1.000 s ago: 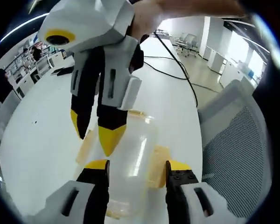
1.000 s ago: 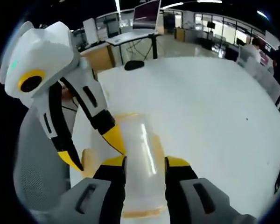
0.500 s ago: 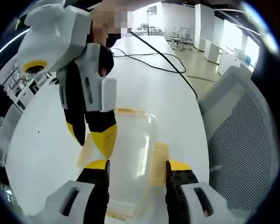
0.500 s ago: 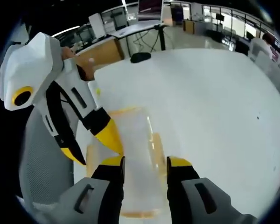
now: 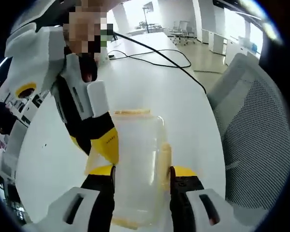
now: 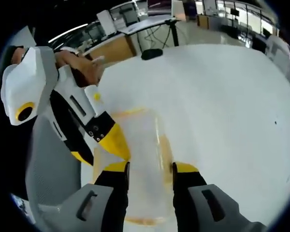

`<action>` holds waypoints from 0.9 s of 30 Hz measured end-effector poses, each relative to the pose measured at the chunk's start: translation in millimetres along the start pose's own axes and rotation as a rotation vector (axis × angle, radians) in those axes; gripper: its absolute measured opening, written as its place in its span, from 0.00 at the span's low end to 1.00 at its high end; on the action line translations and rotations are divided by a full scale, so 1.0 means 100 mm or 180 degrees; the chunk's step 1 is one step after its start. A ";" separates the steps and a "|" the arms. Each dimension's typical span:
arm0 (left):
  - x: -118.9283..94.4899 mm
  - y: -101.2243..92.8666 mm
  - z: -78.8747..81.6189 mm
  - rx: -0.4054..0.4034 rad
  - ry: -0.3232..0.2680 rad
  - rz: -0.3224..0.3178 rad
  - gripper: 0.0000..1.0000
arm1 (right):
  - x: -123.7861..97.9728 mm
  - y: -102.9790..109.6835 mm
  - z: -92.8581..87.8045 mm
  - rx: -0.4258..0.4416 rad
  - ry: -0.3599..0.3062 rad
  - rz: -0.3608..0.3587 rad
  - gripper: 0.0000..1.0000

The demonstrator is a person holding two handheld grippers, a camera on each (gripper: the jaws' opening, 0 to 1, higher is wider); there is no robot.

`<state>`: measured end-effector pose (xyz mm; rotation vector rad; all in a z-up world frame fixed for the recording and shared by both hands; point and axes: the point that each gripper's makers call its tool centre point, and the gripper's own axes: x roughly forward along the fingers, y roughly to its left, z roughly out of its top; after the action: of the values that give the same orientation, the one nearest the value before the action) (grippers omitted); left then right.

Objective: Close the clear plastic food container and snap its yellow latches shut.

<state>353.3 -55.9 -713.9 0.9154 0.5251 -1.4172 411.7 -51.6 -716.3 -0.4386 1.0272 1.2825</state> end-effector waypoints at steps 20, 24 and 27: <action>0.01 0.00 0.00 0.0040 0.0045 0.0056 0.39 | 0.05 0.03 -0.03 0.0027 0.0256 0.0215 0.36; 0.03 0.00 -0.01 0.0035 0.0046 0.0097 0.38 | 0.07 0.05 -0.05 0.0078 0.0295 0.0257 0.36; 0.02 0.00 0.01 0.0066 0.0044 0.0172 0.36 | 0.02 0.05 -0.03 0.0132 0.0265 0.0279 0.33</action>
<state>353.8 -58.2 -714.8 0.9500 0.4934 -1.3706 406.1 -50.9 -718.4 -0.4220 1.1517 1.3275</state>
